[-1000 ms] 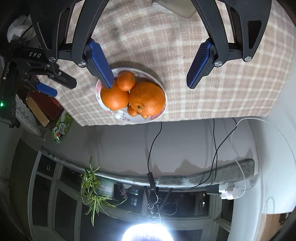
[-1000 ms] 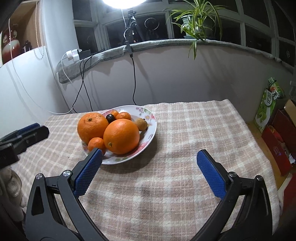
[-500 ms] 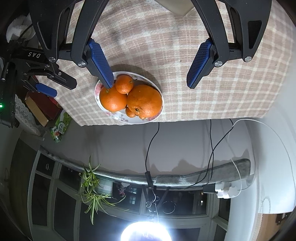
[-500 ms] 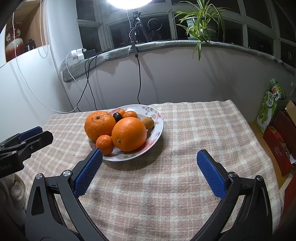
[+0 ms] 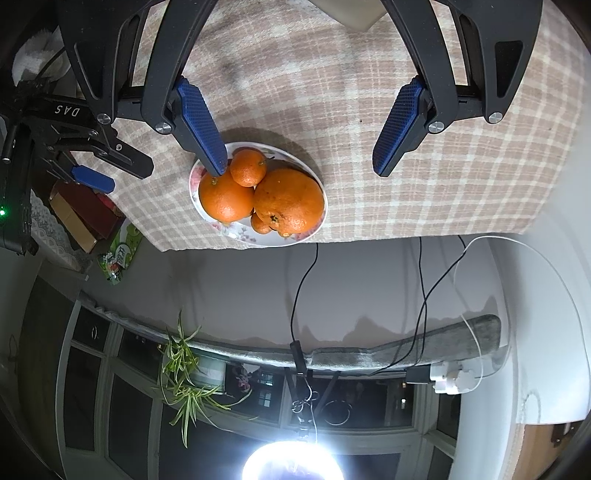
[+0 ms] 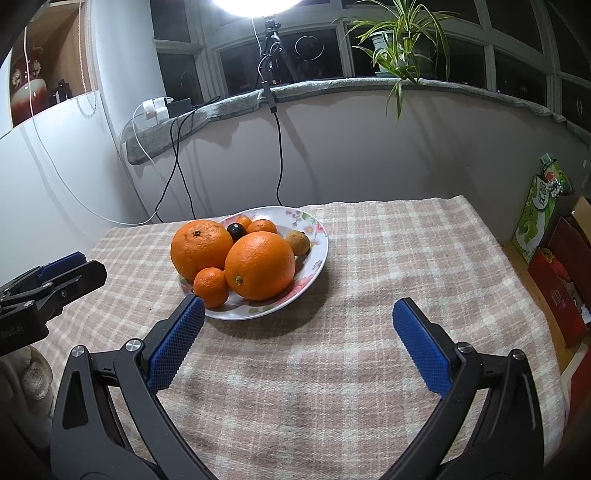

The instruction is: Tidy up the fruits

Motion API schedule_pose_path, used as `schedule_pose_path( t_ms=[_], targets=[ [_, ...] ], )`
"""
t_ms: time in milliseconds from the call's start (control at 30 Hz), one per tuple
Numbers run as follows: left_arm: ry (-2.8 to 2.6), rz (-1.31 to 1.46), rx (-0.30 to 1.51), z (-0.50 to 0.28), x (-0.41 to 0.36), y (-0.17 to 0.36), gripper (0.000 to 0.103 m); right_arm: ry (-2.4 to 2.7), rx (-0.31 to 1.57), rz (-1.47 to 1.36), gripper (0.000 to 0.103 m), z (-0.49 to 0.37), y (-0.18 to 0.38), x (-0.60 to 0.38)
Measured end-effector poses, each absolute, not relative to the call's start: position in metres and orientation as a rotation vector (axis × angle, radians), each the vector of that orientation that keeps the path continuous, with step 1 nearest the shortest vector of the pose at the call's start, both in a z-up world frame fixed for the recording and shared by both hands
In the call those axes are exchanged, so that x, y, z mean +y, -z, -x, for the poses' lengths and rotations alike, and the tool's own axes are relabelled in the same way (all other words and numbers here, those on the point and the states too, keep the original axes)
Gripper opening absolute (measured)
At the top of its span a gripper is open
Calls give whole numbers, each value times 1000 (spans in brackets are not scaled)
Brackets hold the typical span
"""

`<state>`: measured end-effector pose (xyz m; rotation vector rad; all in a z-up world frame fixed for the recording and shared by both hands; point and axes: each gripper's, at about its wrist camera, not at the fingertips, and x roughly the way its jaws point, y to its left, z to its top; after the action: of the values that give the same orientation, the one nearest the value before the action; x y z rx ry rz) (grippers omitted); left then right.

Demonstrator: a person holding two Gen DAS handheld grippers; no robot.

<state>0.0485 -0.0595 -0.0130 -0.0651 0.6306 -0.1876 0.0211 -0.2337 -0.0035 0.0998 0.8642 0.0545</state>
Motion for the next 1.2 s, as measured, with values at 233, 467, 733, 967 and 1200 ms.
schedule_pose_path(
  t_ms=[233,467,733,967,1200],
  targets=[
    [186,68,629,-48,-59,13,81,-55,864,-100,103,-22,4,-234],
    [184,66,629,-47,-59,12,81,-56,864,-102,103,-21,5,-233],
    [183,65,630,-47,-58,12,81,-56,866,-103,103,-21,5,-233],
    [183,62,630,-48,-58,13,81,-55,868,-105,103,-21,6,-232],
    [183,59,629,-48,-59,13,81,-54,868,-106,103,-21,6,-233]
  ],
)
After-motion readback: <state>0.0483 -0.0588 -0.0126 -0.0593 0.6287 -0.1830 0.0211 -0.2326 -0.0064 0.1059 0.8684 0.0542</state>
